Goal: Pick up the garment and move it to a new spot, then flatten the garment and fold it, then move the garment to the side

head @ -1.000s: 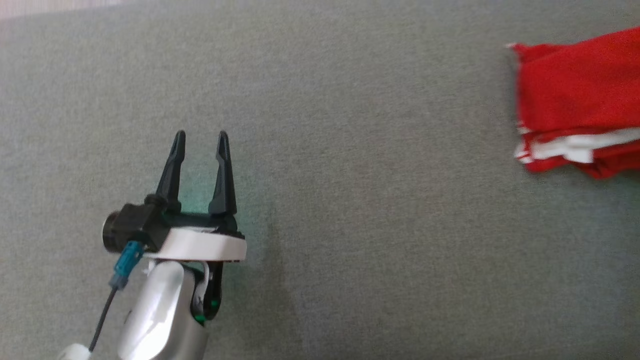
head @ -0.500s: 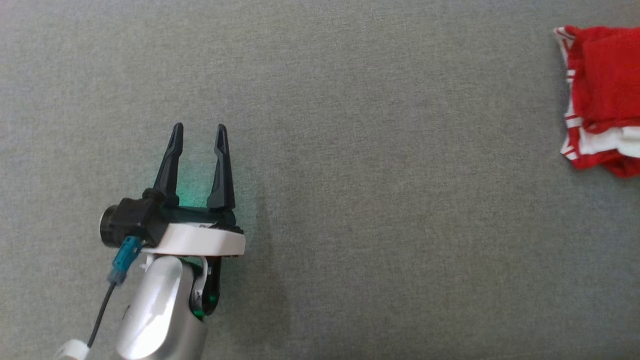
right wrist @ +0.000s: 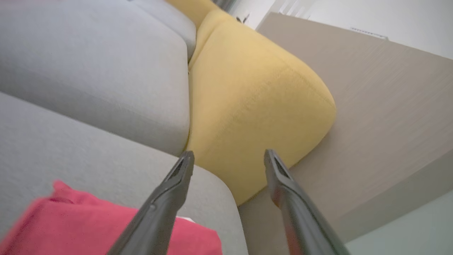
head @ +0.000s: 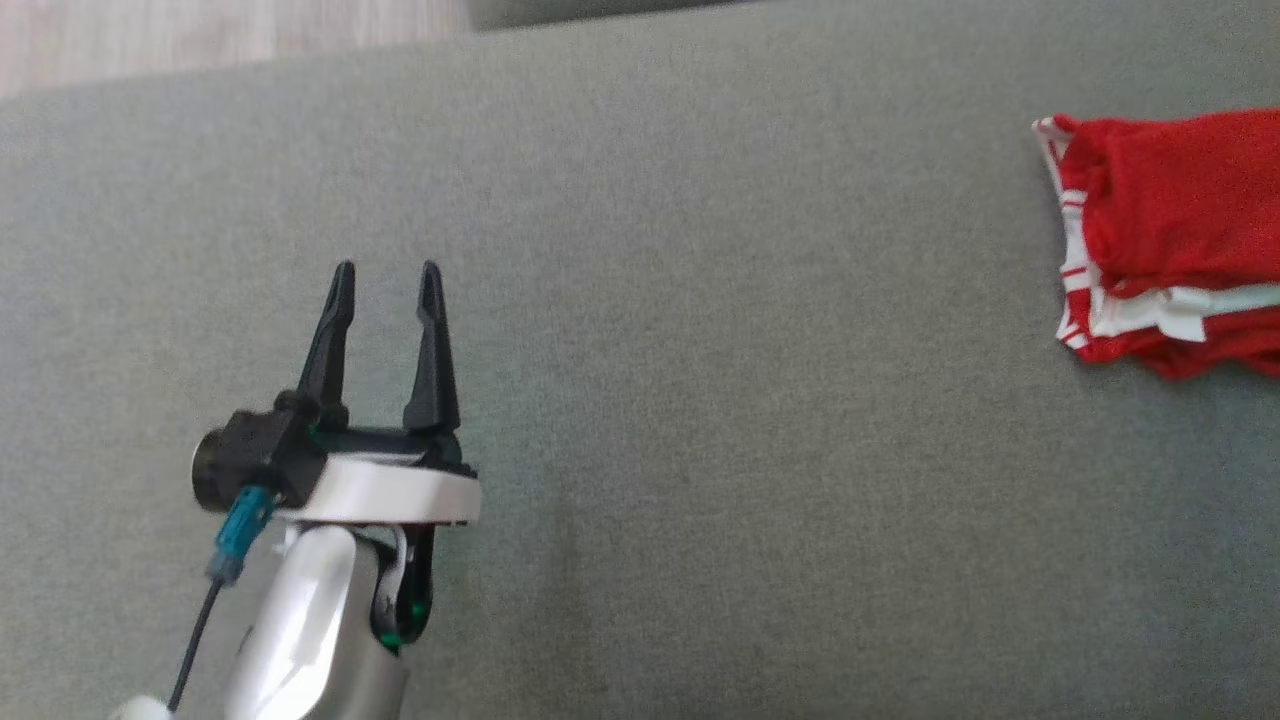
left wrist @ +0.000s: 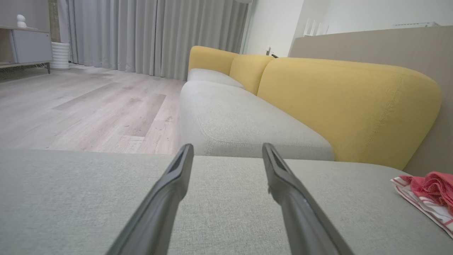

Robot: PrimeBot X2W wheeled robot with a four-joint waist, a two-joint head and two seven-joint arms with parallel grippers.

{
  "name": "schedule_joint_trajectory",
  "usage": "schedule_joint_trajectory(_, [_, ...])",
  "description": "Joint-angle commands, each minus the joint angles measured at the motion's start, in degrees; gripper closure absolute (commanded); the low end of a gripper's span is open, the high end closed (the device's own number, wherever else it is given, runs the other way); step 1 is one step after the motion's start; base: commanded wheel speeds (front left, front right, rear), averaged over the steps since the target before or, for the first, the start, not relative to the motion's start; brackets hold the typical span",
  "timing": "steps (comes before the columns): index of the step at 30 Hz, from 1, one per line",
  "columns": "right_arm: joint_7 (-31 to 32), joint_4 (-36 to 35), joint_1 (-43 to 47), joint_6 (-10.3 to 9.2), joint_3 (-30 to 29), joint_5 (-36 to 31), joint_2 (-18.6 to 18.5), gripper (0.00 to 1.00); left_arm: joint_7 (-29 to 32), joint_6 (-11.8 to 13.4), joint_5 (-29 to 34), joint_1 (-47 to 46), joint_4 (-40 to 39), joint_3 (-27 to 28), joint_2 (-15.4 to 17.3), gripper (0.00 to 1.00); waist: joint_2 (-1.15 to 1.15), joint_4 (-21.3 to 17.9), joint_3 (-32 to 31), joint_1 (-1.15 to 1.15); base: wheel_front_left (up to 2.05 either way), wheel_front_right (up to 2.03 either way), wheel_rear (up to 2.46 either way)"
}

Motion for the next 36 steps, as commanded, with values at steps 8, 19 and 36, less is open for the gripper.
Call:
schedule_joint_trajectory(8, [-2.61, -14.59, 5.31, -0.05, 0.31, 9.05, 13.21, 0.00, -0.52, 0.40, -0.63, 3.12, -4.30, 3.50, 0.43, 0.00, 0.00, 1.16, -8.10, 0.01, 0.00, 0.00, 0.00])
schedule_joint_trajectory(19, [-9.54, -22.77, 23.41, -0.05, 2.35, 18.38, 25.44, 0.00, -0.52, 0.64, -1.42, 6.77, -2.74, 4.36, 0.43, 0.00, 0.00, 2.10, -11.08, 0.01, 0.00, 0.00, 0.00])
schedule_joint_trajectory(36, [-12.72, -21.60, 32.44, -0.05, 4.73, 23.92, 25.64, 0.00, -0.52, 0.84, -3.47, 9.50, -2.36, 5.55, 0.43, 0.00, 0.00, 2.34, -11.76, 0.01, 0.00, 0.00, 0.00])
